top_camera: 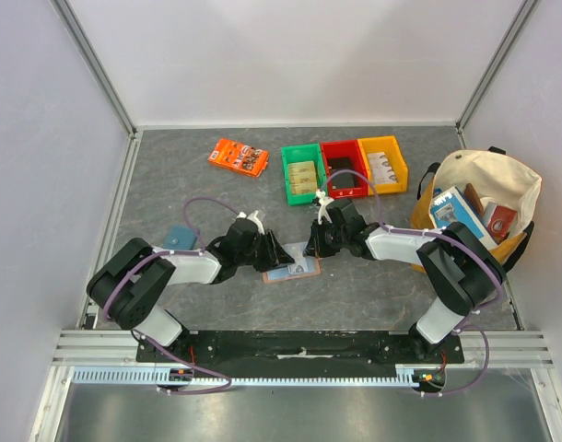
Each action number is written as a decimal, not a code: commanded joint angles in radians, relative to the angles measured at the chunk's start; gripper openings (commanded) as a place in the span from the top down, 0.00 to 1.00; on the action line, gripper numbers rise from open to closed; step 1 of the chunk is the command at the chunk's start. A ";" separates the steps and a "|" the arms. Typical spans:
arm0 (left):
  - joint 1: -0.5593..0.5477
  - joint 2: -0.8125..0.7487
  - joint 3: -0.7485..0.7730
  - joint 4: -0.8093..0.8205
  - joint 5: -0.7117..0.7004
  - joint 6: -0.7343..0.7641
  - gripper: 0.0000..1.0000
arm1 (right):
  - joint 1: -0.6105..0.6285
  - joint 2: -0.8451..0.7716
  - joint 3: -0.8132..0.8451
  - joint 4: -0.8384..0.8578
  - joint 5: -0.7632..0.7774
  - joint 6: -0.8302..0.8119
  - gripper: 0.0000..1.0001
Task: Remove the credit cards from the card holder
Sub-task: Remove the credit card from the card holder.
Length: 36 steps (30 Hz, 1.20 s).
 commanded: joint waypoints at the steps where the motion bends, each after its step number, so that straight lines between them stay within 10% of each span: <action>1: 0.001 0.000 -0.020 0.089 0.039 -0.051 0.61 | 0.000 0.024 -0.025 0.002 -0.001 0.001 0.90; 21: 0.027 0.016 -0.089 0.241 0.090 -0.128 0.98 | 0.002 0.031 -0.028 -0.009 0.013 -0.008 0.90; 36: 0.041 -0.023 -0.160 0.207 0.078 -0.133 0.98 | -0.016 0.045 -0.021 -0.043 0.053 -0.017 0.95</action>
